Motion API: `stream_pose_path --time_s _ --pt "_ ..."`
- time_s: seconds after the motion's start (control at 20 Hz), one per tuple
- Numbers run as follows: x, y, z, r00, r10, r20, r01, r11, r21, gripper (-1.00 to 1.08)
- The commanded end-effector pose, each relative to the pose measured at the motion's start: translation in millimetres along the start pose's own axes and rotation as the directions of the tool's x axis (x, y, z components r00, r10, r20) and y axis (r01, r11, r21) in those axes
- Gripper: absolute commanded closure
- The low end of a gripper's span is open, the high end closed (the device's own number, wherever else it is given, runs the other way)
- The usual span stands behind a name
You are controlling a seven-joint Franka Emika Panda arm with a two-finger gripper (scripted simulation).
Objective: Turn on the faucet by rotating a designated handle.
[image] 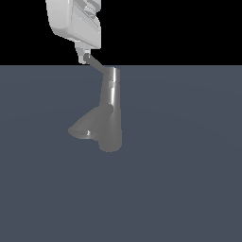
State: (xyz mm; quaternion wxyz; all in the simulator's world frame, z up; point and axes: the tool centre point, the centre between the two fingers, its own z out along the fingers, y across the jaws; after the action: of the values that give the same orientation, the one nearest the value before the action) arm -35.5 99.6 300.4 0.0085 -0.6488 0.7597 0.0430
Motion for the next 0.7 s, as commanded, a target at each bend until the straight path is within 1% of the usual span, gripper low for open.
stream_pose_path --time_s 0.0,0.1,0.15,0.65 --pt "8.9 9.4 0.0 1.000 0.003 -0.003 -0.003 1.000 -0.011 1.08" --pt "10.9 12.3 -1.1 1.000 0.002 -0.003 -0.003 1.000 -0.011 1.08" --pt "6.4 8.0 -1.9 1.000 0.000 -0.001 0.000 1.000 -0.004 1.08" --pt "67.9 12.5 -5.4 1.000 0.001 -0.002 -0.001 1.000 -0.009 1.08"
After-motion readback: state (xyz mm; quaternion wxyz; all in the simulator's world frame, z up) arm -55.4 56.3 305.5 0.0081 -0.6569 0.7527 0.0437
